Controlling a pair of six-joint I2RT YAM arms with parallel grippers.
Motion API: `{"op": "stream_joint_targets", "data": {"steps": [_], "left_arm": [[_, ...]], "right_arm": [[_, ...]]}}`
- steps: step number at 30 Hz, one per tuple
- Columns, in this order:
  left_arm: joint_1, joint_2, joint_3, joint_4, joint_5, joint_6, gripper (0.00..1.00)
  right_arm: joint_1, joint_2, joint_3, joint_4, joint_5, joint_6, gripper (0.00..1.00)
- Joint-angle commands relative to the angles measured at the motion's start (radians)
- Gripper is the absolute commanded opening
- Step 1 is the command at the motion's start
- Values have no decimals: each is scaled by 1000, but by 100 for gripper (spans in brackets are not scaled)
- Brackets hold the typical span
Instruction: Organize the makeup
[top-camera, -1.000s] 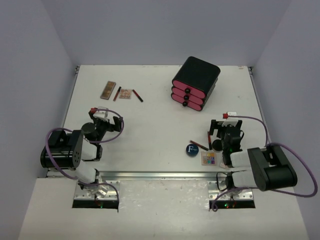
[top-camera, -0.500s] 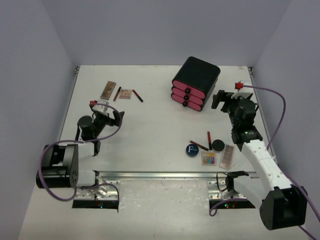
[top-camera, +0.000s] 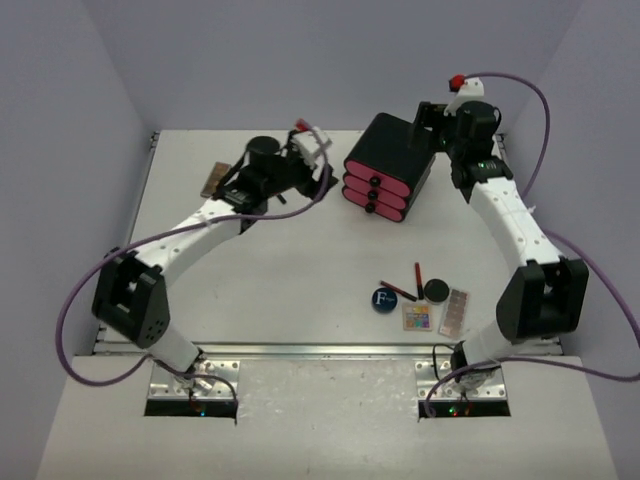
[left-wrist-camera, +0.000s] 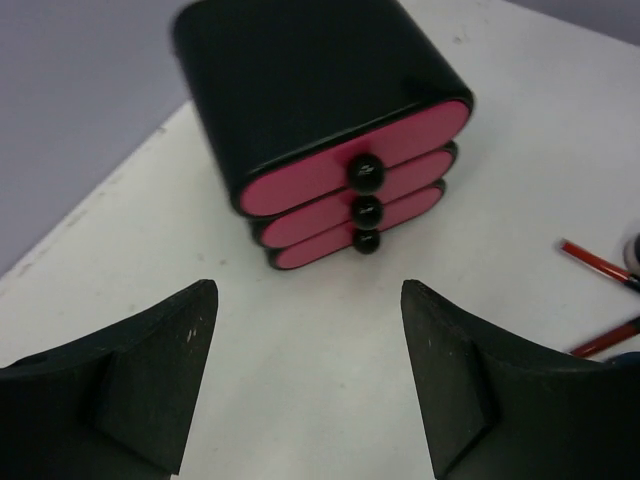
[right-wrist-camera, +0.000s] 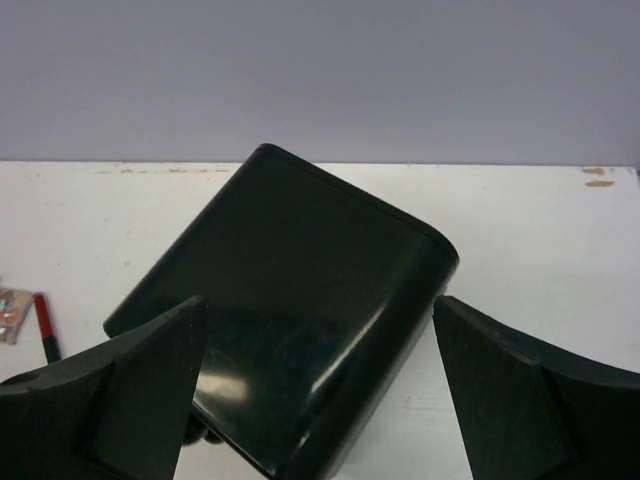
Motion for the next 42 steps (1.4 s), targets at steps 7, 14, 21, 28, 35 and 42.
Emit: {"op": "stream_joint_targets", "data": {"steps": [7, 14, 21, 28, 35, 42], "left_arm": [[-189, 413, 482, -235, -234, -67, 71], [-245, 560, 608, -240, -352, -72, 70], [-253, 610, 661, -250, -370, -111, 64], [-259, 665, 711, -253, -433, -121, 48], [-259, 680, 724, -270, -458, -113, 8], [-259, 510, 533, -316, -465, -123, 0]], "right_arm": [[-9, 365, 361, -90, -120, 88, 74], [-6, 455, 352, -78, -148, 79, 67], [2, 405, 220, -2, -115, 40, 67], [26, 358, 120, 73, -57, -10, 66], [29, 357, 110, 59, -57, -18, 66], [29, 360, 106, 43, -61, -29, 66]]}}
